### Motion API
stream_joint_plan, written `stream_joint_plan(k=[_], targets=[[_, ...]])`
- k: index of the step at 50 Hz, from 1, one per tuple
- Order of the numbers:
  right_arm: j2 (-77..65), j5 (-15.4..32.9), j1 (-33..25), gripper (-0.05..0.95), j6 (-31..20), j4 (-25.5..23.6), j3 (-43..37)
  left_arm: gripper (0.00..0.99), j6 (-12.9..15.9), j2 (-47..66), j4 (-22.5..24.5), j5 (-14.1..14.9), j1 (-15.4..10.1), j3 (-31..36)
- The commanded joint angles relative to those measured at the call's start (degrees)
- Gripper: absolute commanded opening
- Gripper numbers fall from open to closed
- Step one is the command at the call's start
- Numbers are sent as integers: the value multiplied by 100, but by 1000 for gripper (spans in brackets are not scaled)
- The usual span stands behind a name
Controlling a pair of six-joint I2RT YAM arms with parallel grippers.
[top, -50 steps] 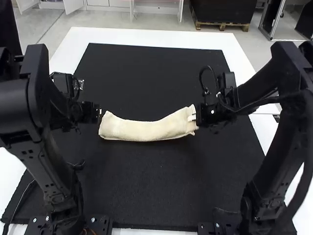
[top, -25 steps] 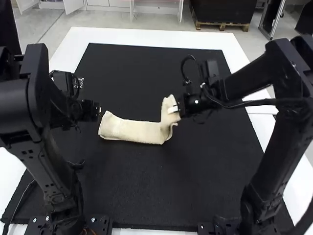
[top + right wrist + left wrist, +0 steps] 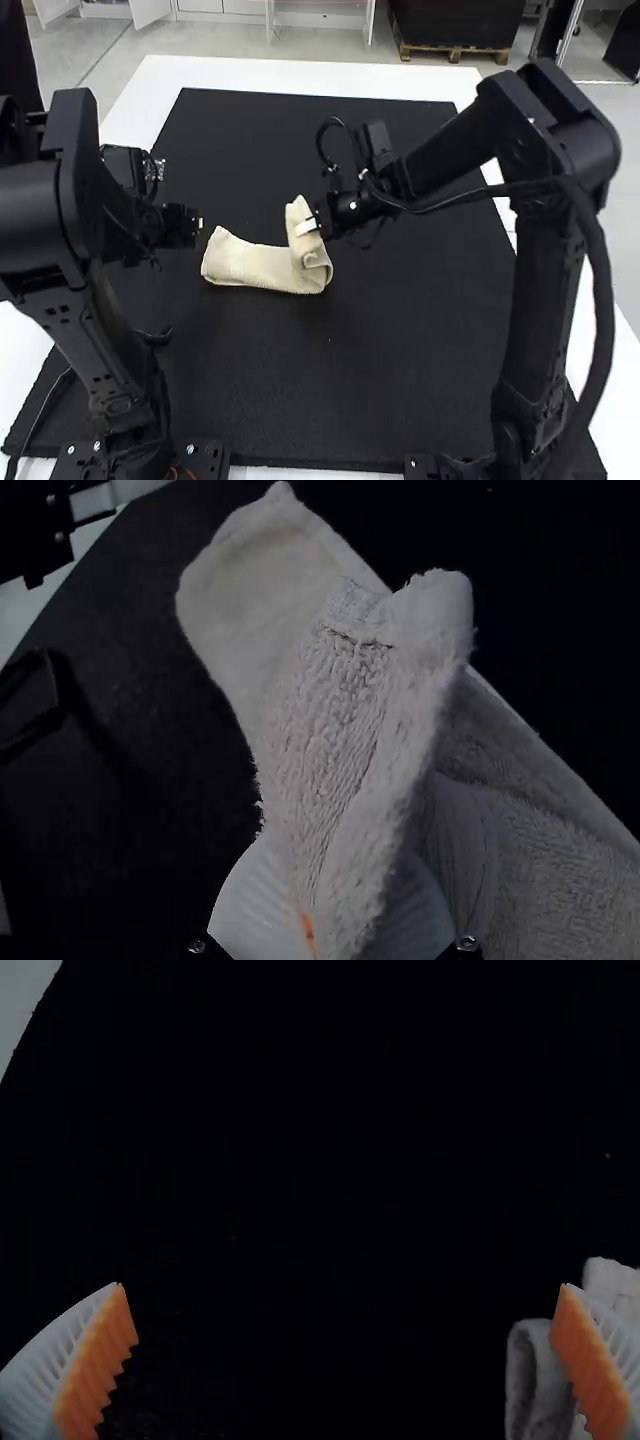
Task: Fold the towel.
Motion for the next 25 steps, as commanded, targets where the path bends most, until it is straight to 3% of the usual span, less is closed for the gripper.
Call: stream_joint_plan(k=[1,12,25], targets=[[232,-142,202,-25,72,42,369,970,-41,-200,137,-49,252,80],[681,-142,465,-25,72,50,888,969,47,-200,128,-13,647,72],[1155,-177,685,-23,204,50,1476,969,135,-200,119,13,761,-25]])
